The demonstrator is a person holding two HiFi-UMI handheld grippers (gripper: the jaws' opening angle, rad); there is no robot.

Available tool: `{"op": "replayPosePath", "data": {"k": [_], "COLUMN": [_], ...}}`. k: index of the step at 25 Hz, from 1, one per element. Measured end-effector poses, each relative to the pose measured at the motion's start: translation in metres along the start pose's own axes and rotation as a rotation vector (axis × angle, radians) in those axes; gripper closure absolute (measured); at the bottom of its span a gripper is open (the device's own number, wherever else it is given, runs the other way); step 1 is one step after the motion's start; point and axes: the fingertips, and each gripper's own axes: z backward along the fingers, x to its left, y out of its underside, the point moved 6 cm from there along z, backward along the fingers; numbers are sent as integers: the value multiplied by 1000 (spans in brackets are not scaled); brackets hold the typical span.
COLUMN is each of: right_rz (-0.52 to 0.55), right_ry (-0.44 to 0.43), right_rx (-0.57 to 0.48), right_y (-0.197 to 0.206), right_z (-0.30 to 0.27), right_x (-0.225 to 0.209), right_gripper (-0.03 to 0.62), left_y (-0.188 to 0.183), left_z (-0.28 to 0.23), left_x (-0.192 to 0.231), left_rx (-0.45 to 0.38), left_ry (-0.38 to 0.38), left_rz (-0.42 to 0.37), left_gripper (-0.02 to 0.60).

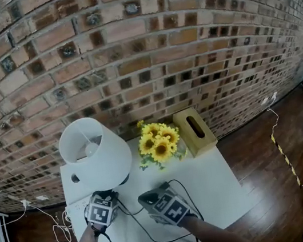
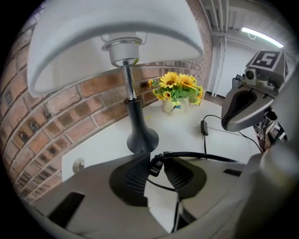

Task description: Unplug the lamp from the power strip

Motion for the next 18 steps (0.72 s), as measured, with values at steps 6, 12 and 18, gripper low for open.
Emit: {"op": "replayPosePath", "data": {"k": [6,12,18], "right_rz": [-3,-4,16], "right_ry": [-26,-51,-75], "right_rx": [10,23,16], "right_y": [0,2,-1], "right_z": [-5,-9,-14], "right_x": [-5,-4,-1], "right_gripper": [594,594,594], "left_y": [5,20,25], "left_z": [-4,-8,1], "left_x": [7,15,18], "left_rx": [26,73,75], "left_ry": [-7,-24,-56], "left_rz": [25,26,34], "left_gripper": [451,414,414]}}
